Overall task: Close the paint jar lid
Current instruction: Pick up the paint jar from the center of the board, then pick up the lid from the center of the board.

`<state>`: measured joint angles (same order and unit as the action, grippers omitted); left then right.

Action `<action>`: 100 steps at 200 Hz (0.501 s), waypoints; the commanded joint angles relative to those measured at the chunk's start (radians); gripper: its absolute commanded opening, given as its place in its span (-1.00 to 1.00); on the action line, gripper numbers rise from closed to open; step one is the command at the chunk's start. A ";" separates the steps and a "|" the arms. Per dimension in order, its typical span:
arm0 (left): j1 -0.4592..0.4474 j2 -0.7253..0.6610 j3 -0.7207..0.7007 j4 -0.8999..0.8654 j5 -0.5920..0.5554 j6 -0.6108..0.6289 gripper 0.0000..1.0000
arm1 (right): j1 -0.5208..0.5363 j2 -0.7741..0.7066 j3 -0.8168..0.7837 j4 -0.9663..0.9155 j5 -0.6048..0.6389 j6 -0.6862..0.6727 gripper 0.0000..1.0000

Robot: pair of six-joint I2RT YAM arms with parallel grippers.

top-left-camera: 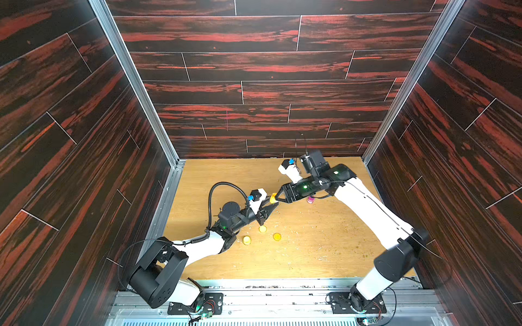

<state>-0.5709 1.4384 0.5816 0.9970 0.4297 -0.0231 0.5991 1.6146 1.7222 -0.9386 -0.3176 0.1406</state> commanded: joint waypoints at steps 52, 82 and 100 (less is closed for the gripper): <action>0.050 -0.099 -0.035 0.072 -0.055 -0.032 -0.36 | 0.003 -0.216 -0.332 0.083 0.032 0.019 0.29; 0.058 -0.162 -0.044 0.034 -0.073 -0.017 -0.36 | 0.061 -0.176 -0.494 0.177 0.101 0.060 0.29; 0.059 -0.202 -0.048 0.002 -0.081 -0.009 -0.36 | 0.104 -0.107 -0.522 0.213 0.139 0.085 0.28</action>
<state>-0.5175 1.3037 0.5488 1.0119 0.3698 -0.0490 0.6521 1.4410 1.2331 -0.8005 -0.2424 0.1837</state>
